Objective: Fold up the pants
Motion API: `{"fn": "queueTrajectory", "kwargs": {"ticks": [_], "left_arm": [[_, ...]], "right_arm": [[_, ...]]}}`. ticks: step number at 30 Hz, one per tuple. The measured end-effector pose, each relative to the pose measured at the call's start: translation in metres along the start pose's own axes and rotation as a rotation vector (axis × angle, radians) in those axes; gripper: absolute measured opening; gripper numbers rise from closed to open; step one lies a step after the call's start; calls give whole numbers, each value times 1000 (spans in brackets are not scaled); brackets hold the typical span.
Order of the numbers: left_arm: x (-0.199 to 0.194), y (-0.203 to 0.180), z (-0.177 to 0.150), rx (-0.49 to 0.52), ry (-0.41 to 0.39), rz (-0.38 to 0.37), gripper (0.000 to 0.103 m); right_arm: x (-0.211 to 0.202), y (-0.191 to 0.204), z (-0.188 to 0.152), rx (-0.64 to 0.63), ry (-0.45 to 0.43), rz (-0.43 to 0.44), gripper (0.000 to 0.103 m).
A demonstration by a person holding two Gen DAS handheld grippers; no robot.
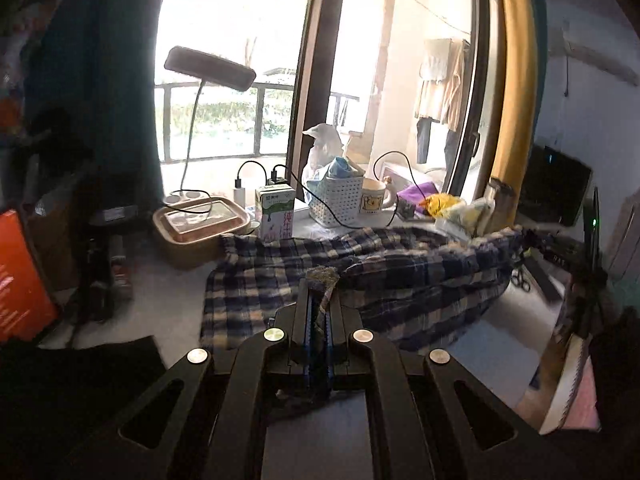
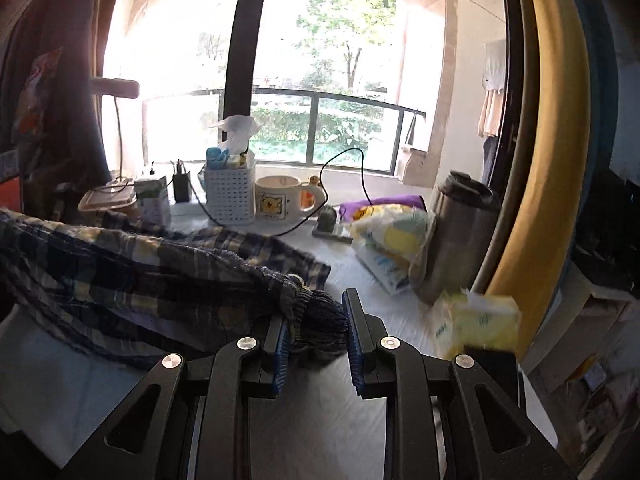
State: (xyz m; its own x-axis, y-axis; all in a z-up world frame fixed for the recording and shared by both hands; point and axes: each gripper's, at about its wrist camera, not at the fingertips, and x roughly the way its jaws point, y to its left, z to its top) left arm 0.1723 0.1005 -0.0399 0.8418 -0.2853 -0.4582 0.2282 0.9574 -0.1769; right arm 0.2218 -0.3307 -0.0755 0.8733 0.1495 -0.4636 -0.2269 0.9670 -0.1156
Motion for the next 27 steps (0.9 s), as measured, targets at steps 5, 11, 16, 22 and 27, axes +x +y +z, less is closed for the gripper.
{"fn": "queueTrajectory", "kwargs": {"ticks": [5,11,16,22,27], "left_arm": [[36,17,17,-27,23,1,4],[68,34,29,-38,65,0,4],[103,51,40,-48,110,7,4],[143,58,50,-34,170,-1,4],[185,66,48,-11,257,32,4]], "right_arm": [[26,-10,19,27,-6,8,25],[65,-16,32,46,17,13,25],[100,-19,43,55,47,22,25],[146,-26,49,67,101,15,25],[183,-31,50,75,156,30,25]]}}
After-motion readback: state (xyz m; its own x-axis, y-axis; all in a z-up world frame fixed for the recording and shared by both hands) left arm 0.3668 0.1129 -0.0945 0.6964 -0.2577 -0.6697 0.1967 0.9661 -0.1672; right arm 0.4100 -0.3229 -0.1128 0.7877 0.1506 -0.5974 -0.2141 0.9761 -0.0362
